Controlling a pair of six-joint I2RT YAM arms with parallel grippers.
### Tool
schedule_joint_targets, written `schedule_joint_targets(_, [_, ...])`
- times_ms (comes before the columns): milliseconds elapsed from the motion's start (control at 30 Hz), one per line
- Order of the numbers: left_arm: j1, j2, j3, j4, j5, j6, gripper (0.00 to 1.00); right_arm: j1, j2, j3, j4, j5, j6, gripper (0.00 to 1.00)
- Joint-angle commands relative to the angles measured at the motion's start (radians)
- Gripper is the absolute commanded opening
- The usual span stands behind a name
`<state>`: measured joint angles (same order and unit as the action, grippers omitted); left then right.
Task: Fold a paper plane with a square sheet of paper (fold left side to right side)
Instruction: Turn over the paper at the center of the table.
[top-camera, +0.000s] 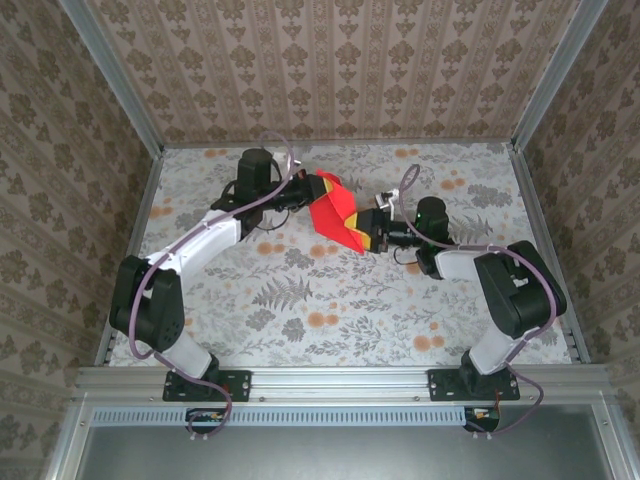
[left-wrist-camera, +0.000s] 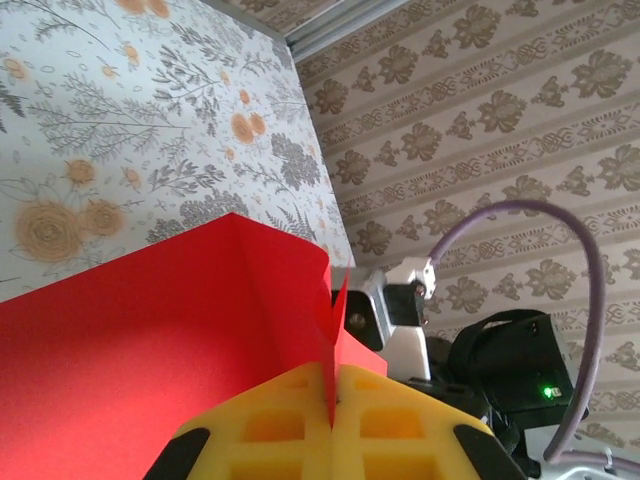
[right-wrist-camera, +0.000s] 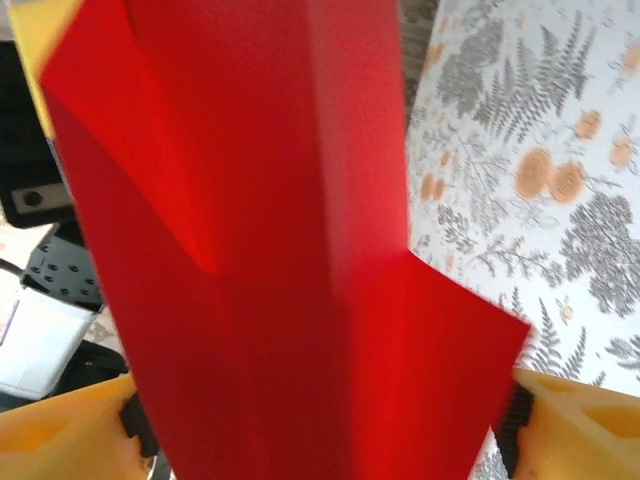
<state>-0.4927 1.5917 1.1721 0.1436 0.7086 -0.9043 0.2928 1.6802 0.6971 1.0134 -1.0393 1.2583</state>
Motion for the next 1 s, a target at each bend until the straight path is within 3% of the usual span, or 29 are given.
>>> schedule_joint_targets(0, [-0.012, -0.022, -0.021, 0.059, 0.032, -0.035, 0.0, 0.003, 0.014, 0.052, 0.127, -0.03, 0.076, 0.78])
schedule_joint_targets(433, [-0.017, -0.019, -0.048, 0.061, 0.036, -0.041, 0.0, -0.019, -0.003, 0.065, 0.105, -0.025, 0.071, 0.44])
schedule_joint_targets(633, [-0.017, -0.019, -0.062, 0.063, 0.037, -0.039, 0.01, -0.021, -0.054, 0.071, -0.06, -0.02, -0.04, 0.27])
schedule_joint_targets(700, [-0.015, -0.021, -0.063, 0.05, 0.035, -0.031, 0.09, -0.021, -0.077, 0.074, -0.131, -0.019, -0.088, 0.21])
schedule_joint_targets(833, [-0.005, -0.045, -0.053, -0.059, -0.002, 0.046, 0.39, -0.021, -0.136, 0.091, -0.346, -0.008, -0.233, 0.16])
schedule_joint_targets(967, [0.026, -0.133, -0.072, -0.221, -0.125, 0.144, 0.54, -0.018, -0.222, 0.168, -0.828, 0.075, -0.547, 0.13])
